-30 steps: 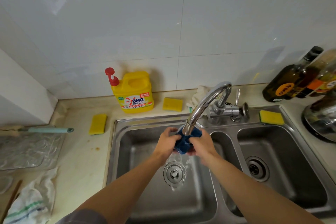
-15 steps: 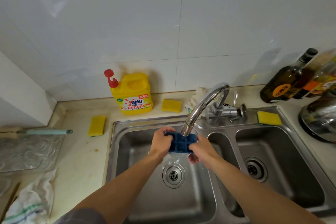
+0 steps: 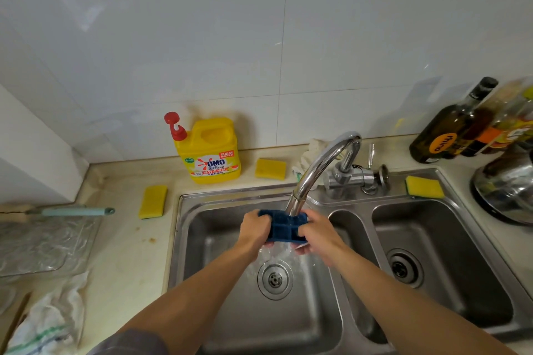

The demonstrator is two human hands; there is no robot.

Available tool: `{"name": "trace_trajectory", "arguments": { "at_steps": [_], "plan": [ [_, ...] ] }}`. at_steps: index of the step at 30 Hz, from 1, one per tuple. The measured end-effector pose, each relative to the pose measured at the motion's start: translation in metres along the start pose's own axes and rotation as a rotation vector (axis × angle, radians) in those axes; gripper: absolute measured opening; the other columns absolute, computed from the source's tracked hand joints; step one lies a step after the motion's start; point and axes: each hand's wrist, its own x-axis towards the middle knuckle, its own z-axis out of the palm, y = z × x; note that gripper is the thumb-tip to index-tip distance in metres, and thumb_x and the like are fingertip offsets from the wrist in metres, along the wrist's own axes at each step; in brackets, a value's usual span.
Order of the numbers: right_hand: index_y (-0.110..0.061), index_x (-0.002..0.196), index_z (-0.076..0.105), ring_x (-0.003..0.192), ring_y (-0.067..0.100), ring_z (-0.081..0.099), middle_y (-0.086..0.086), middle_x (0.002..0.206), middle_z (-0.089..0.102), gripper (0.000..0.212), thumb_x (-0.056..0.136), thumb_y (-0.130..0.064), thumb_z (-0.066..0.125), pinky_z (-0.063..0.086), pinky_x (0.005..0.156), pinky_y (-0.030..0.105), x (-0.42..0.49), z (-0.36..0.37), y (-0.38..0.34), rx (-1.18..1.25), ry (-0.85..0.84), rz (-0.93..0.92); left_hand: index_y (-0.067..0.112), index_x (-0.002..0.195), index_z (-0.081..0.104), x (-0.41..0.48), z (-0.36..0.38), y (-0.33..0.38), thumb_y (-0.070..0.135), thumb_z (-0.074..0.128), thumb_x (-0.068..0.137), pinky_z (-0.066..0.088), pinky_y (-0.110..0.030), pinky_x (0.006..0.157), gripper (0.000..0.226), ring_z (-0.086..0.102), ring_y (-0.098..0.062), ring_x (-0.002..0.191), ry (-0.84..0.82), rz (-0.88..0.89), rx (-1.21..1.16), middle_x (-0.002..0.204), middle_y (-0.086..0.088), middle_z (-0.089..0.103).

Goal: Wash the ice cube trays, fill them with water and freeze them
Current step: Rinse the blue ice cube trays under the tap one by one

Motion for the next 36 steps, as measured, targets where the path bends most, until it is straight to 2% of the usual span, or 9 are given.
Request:
{"name": "trace_trajectory", "arguments": {
  "at_steps": [6,10,13,16,19,24,27,31,36],
  "plan": [
    [-0.013,0.106,0.067,0.077,0.034,0.075,0.019,0.101,0.072,0.018,0.094,-0.006,0.056,0.059,0.055,0.037,0.006,-0.004,0.000,0.122,0.036,0.070,0.015,0.102,0.070,-0.002,-0.001,0.004,0.008,0.046,0.099,0.059,-0.031,0.056,0.025,0.073,-0.026,0.081,-0.068,-0.016,-0.080,0.095,-0.013,0.075],
    [-0.011,0.103,0.066,0.065,0.031,0.073,0.019,0.096,0.072,0.019,0.097,0.000,0.053,0.058,0.050,0.035,0.012,-0.006,0.007,0.094,0.128,0.113,0.010,0.114,0.068,-0.006,0.000,0.005,0.008,0.053,0.099,0.062,-0.037,0.066,0.021,0.073,-0.028,0.089,-0.202,0.021,-0.158,0.105,-0.017,0.073],
    [-0.007,0.105,0.068,0.062,0.028,0.068,0.019,0.087,0.072,0.019,0.097,0.001,0.053,0.054,0.046,0.031,0.012,-0.010,0.008,0.173,0.203,0.130,0.011,0.123,0.061,-0.009,0.002,0.004,-0.004,0.049,0.091,0.061,-0.034,0.073,0.037,0.070,-0.026,0.094,-0.299,0.019,-0.181,0.109,-0.013,0.069],
    [-0.014,0.101,0.065,0.073,0.030,0.072,0.015,0.094,0.070,0.017,0.098,-0.002,0.054,0.058,0.050,0.033,0.011,-0.006,0.003,0.088,0.195,0.098,0.015,0.114,0.062,-0.007,0.004,0.001,-0.010,0.045,0.090,0.061,-0.031,0.071,0.039,0.072,-0.024,0.093,-0.243,0.005,-0.122,0.106,-0.011,0.071],
    [-0.009,0.097,0.062,0.076,0.031,0.073,0.017,0.096,0.070,0.013,0.097,-0.002,0.052,0.059,0.052,0.034,0.010,-0.001,0.000,-0.071,0.173,0.050,0.015,0.110,0.064,-0.002,0.005,-0.003,-0.012,0.043,0.091,0.064,-0.039,0.080,0.039,0.074,-0.027,0.096,-0.184,-0.037,-0.114,0.106,-0.012,0.074],
    [-0.002,0.099,0.065,0.077,0.035,0.073,0.020,0.096,0.070,0.012,0.097,-0.003,0.053,0.063,0.058,0.043,0.008,-0.003,0.001,-0.087,0.218,0.045,0.013,0.106,0.065,-0.003,0.006,-0.006,-0.012,0.045,0.091,0.059,-0.028,0.063,0.035,0.075,-0.024,0.087,-0.140,0.010,-0.081,0.100,-0.011,0.074],
    [-0.006,0.100,0.065,0.077,0.035,0.075,0.017,0.096,0.071,0.008,0.098,-0.006,0.057,0.064,0.066,0.051,0.008,0.001,0.001,-0.070,0.192,0.031,0.013,0.104,0.066,0.000,0.007,-0.007,-0.014,0.043,0.091,0.060,-0.029,0.062,0.037,0.074,-0.026,0.086,-0.060,-0.024,-0.164,0.098,-0.013,0.074],
    [-0.013,0.116,0.062,0.077,0.027,0.078,0.014,0.104,0.073,0.019,0.098,-0.017,0.064,0.065,0.069,0.041,0.007,0.004,0.002,-0.026,0.050,-0.011,0.012,0.103,0.068,0.004,0.004,-0.007,-0.009,0.041,0.096,0.060,-0.028,0.057,0.035,0.073,-0.024,0.082,0.047,-0.085,-0.265,0.093,-0.012,0.074],
    [-0.011,0.118,0.056,0.066,0.022,0.067,0.020,0.097,0.071,0.032,0.090,0.002,0.061,0.055,0.058,0.032,0.005,-0.003,0.008,0.035,-0.057,0.000,0.013,0.099,0.067,0.002,0.004,-0.002,-0.007,0.042,0.094,0.056,-0.026,0.055,0.033,0.069,-0.022,0.076,0.043,-0.090,-0.284,0.092,-0.013,0.074]
  ]
}}
